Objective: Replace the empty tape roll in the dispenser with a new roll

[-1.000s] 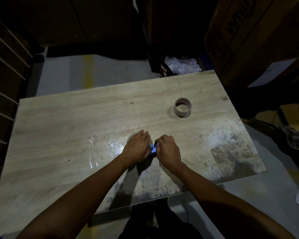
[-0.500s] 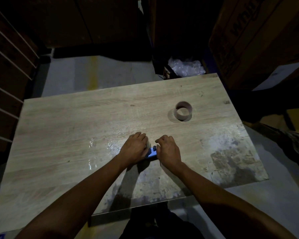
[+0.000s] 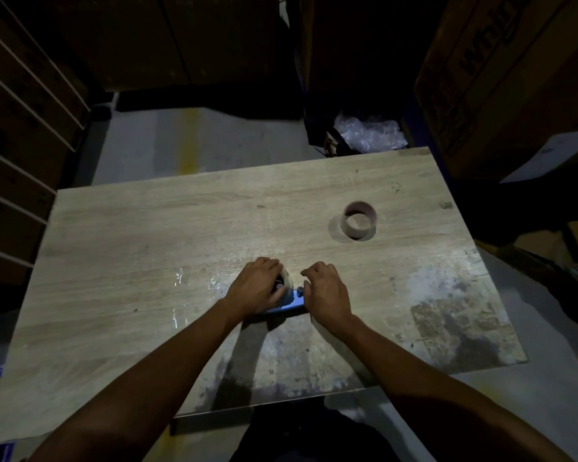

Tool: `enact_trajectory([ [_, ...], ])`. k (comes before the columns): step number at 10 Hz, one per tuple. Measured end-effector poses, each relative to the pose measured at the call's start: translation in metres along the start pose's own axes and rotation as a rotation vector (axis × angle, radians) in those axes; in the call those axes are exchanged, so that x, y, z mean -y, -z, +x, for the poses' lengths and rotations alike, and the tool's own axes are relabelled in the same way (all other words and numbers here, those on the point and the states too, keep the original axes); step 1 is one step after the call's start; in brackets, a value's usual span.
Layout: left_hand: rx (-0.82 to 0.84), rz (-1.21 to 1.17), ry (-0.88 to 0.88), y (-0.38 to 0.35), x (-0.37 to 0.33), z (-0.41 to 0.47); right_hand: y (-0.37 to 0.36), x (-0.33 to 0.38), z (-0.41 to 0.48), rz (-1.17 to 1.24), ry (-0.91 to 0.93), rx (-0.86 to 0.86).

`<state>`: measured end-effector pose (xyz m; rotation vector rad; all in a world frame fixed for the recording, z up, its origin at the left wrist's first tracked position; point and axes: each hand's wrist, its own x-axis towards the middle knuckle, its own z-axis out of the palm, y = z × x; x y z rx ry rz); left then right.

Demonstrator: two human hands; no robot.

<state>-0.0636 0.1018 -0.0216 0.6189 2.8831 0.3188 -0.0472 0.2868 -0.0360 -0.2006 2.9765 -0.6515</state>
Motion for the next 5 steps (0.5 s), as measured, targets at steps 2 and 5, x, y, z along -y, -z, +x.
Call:
enact_trajectory([
  [2, 0.009, 0.018, 0.063, -0.003, -0.001, -0.005, 0.005, 0.003, -0.002, -0.028, 0.052, 0.009],
  [5, -0.103, -0.006, 0.139, 0.002, -0.010, -0.020, 0.026, 0.012, -0.013, -0.128, 0.101, 0.044],
])
